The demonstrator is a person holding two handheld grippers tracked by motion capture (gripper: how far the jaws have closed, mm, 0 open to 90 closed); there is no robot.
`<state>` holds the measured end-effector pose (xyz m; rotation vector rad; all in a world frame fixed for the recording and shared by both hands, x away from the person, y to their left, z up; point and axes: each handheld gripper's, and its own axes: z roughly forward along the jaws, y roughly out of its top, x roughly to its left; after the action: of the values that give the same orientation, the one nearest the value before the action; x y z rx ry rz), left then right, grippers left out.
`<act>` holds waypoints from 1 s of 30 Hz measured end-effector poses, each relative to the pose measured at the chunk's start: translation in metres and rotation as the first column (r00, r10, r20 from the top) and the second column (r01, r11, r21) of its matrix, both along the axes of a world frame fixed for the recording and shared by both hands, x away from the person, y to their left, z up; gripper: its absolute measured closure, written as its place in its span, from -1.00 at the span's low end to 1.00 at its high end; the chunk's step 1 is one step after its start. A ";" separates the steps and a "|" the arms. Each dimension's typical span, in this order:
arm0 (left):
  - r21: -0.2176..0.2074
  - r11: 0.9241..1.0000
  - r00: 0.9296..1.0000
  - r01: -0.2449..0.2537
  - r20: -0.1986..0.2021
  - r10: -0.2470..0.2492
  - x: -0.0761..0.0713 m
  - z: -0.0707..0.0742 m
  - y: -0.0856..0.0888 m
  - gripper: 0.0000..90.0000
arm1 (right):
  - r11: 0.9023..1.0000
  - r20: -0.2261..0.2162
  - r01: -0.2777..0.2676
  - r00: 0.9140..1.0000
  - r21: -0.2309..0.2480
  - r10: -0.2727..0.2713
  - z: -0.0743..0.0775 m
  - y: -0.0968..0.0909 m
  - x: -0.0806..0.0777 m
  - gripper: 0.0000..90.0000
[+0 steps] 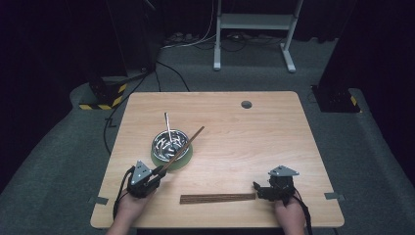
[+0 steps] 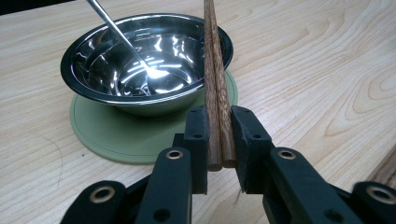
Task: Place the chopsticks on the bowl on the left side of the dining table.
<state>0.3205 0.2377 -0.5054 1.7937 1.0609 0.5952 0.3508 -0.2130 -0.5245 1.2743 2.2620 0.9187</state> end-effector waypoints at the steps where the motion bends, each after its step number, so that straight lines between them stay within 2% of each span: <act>1: 0.000 1.000 1.000 0.000 -0.001 0.000 0.000 0.000 0.000 0.70 | 1.000 0.000 0.000 1.000 0.000 0.000 0.000 0.000 0.000 -0.77; 2: 0.084 0.996 0.999 0.036 -0.018 -0.035 0.000 0.003 0.006 0.70 | 1.000 0.000 0.001 1.000 0.000 -0.001 0.000 0.000 0.000 -0.77; 10: 0.087 0.996 0.999 0.035 -0.024 -0.033 0.001 0.002 0.007 0.55 | 1.000 0.000 0.000 1.000 0.000 0.000 0.000 0.000 0.000 -0.77; 15: 0.108 0.993 0.999 0.041 -0.023 -0.038 0.001 0.001 0.005 0.51 | 1.000 -0.002 -0.001 1.000 0.000 0.001 0.000 0.000 0.000 -0.77; 17: 0.094 0.995 0.999 0.028 -0.027 -0.025 0.000 0.001 0.005 0.51 | 1.000 -0.004 -0.003 1.000 0.000 0.003 0.000 0.000 0.000 -0.77; 18: 0.105 0.994 0.999 0.032 -0.023 -0.030 0.001 0.001 0.006 0.51 | 1.000 -0.004 -0.002 1.000 0.000 0.002 0.000 0.000 0.000 -0.77; 21: 0.096 0.995 1.000 0.012 -0.023 -0.010 0.001 0.001 0.008 0.50 | 1.000 0.001 0.001 1.000 0.000 -0.001 0.000 0.000 0.000 -0.77; 25: 0.107 0.994 1.000 -0.006 -0.014 0.008 0.002 0.001 0.014 0.51 | 1.000 -0.002 -0.001 1.000 0.000 0.001 0.000 0.000 0.000 -0.77; 27: 0.097 0.995 0.999 -0.028 -0.011 0.030 0.002 0.002 0.016 0.51 | 1.000 -0.006 -0.004 1.000 0.000 0.004 0.000 0.000 0.000 -0.77; 28: 0.060 0.997 0.998 -0.056 -0.013 0.057 0.002 0.001 0.016 0.51 | 1.000 0.002 0.001 1.000 0.000 -0.001 0.000 0.000 0.000 -0.77; 30: 0.085 0.994 0.997 -0.075 -0.014 0.076 0.003 0.002 0.021 0.51 | 1.000 0.001 -0.003 1.000 0.000 0.003 0.000 0.000 0.000 -0.77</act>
<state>0.3231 0.2587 -0.5033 1.8408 1.1345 0.6807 0.3509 -0.2130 -0.5245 1.2705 2.2633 0.9199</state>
